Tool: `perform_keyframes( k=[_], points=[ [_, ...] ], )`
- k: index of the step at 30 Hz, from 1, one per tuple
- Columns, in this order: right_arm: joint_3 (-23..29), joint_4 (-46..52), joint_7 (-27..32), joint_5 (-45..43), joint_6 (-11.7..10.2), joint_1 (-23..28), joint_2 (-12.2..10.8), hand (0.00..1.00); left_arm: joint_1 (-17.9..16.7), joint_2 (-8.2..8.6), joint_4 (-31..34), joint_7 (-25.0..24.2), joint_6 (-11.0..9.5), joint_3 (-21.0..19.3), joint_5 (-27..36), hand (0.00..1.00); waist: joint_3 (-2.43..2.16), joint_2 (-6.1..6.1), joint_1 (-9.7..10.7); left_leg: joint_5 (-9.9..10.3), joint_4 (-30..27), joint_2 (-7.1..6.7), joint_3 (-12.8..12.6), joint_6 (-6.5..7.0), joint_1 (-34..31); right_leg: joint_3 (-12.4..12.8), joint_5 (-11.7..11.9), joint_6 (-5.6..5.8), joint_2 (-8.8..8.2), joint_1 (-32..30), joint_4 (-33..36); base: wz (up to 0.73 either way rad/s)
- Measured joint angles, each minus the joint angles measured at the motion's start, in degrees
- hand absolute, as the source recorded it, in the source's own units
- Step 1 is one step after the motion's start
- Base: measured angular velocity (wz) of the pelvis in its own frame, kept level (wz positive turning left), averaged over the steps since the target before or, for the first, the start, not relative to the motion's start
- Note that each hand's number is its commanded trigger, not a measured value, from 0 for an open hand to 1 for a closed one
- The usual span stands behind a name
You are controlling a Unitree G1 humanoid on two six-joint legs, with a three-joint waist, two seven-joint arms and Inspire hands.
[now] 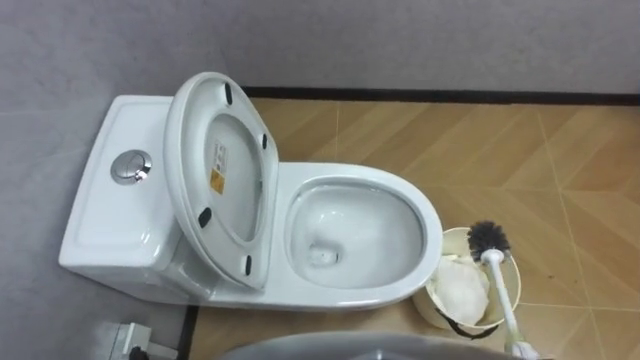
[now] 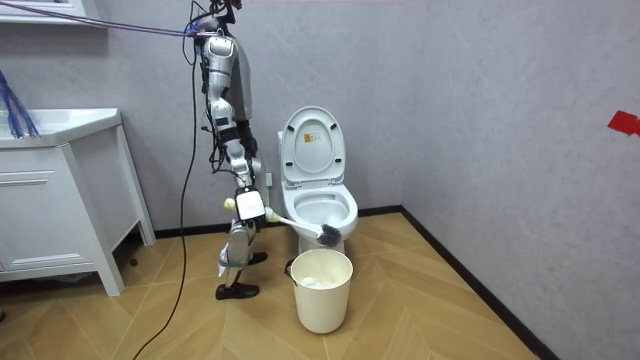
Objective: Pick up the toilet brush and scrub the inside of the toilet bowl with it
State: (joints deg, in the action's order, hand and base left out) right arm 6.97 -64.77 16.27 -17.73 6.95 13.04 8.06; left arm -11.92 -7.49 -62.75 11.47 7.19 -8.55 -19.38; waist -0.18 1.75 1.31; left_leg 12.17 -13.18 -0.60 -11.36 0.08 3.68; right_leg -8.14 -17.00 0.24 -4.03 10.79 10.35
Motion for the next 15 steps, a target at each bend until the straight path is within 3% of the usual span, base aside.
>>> perform_keyframes(
  k=[5,11,15],
  points=[
    [-1.5,-2.0,-6.8,1.8,0.7,0.0,-0.2,0.00,-0.3,0.14,1.0,-2.7,0.7,0.0,-5.1,0.00,-0.06,0.34,0.1,0.0,0.0,-0.16,0.6,0.00,-0.1,-0.3,0.0,0.00,-0.06,0.2,-0.2,0.03],
    [-4.5,-4.7,-15.6,3.8,5.0,0.0,-0.2,0.00,-0.3,0.31,1.1,-6.2,2.7,0.1,-7.7,0.00,0.16,1.05,0.0,0.0,-0.3,-0.08,0.9,0.00,-0.2,-0.3,0.0,-0.09,0.03,0.3,-0.4,0.00],
    [-5.8,-6.4,-19.8,3.7,6.7,-0.5,-0.2,0.00,0.0,0.36,0.9,-8.0,3.8,0.9,-7.7,0.00,0.19,0.99,0.0,0.4,-0.9,0.00,1.2,0.01,-0.3,-0.5,0.1,-0.10,0.06,0.4,-0.2,-0.01]
  ],
)
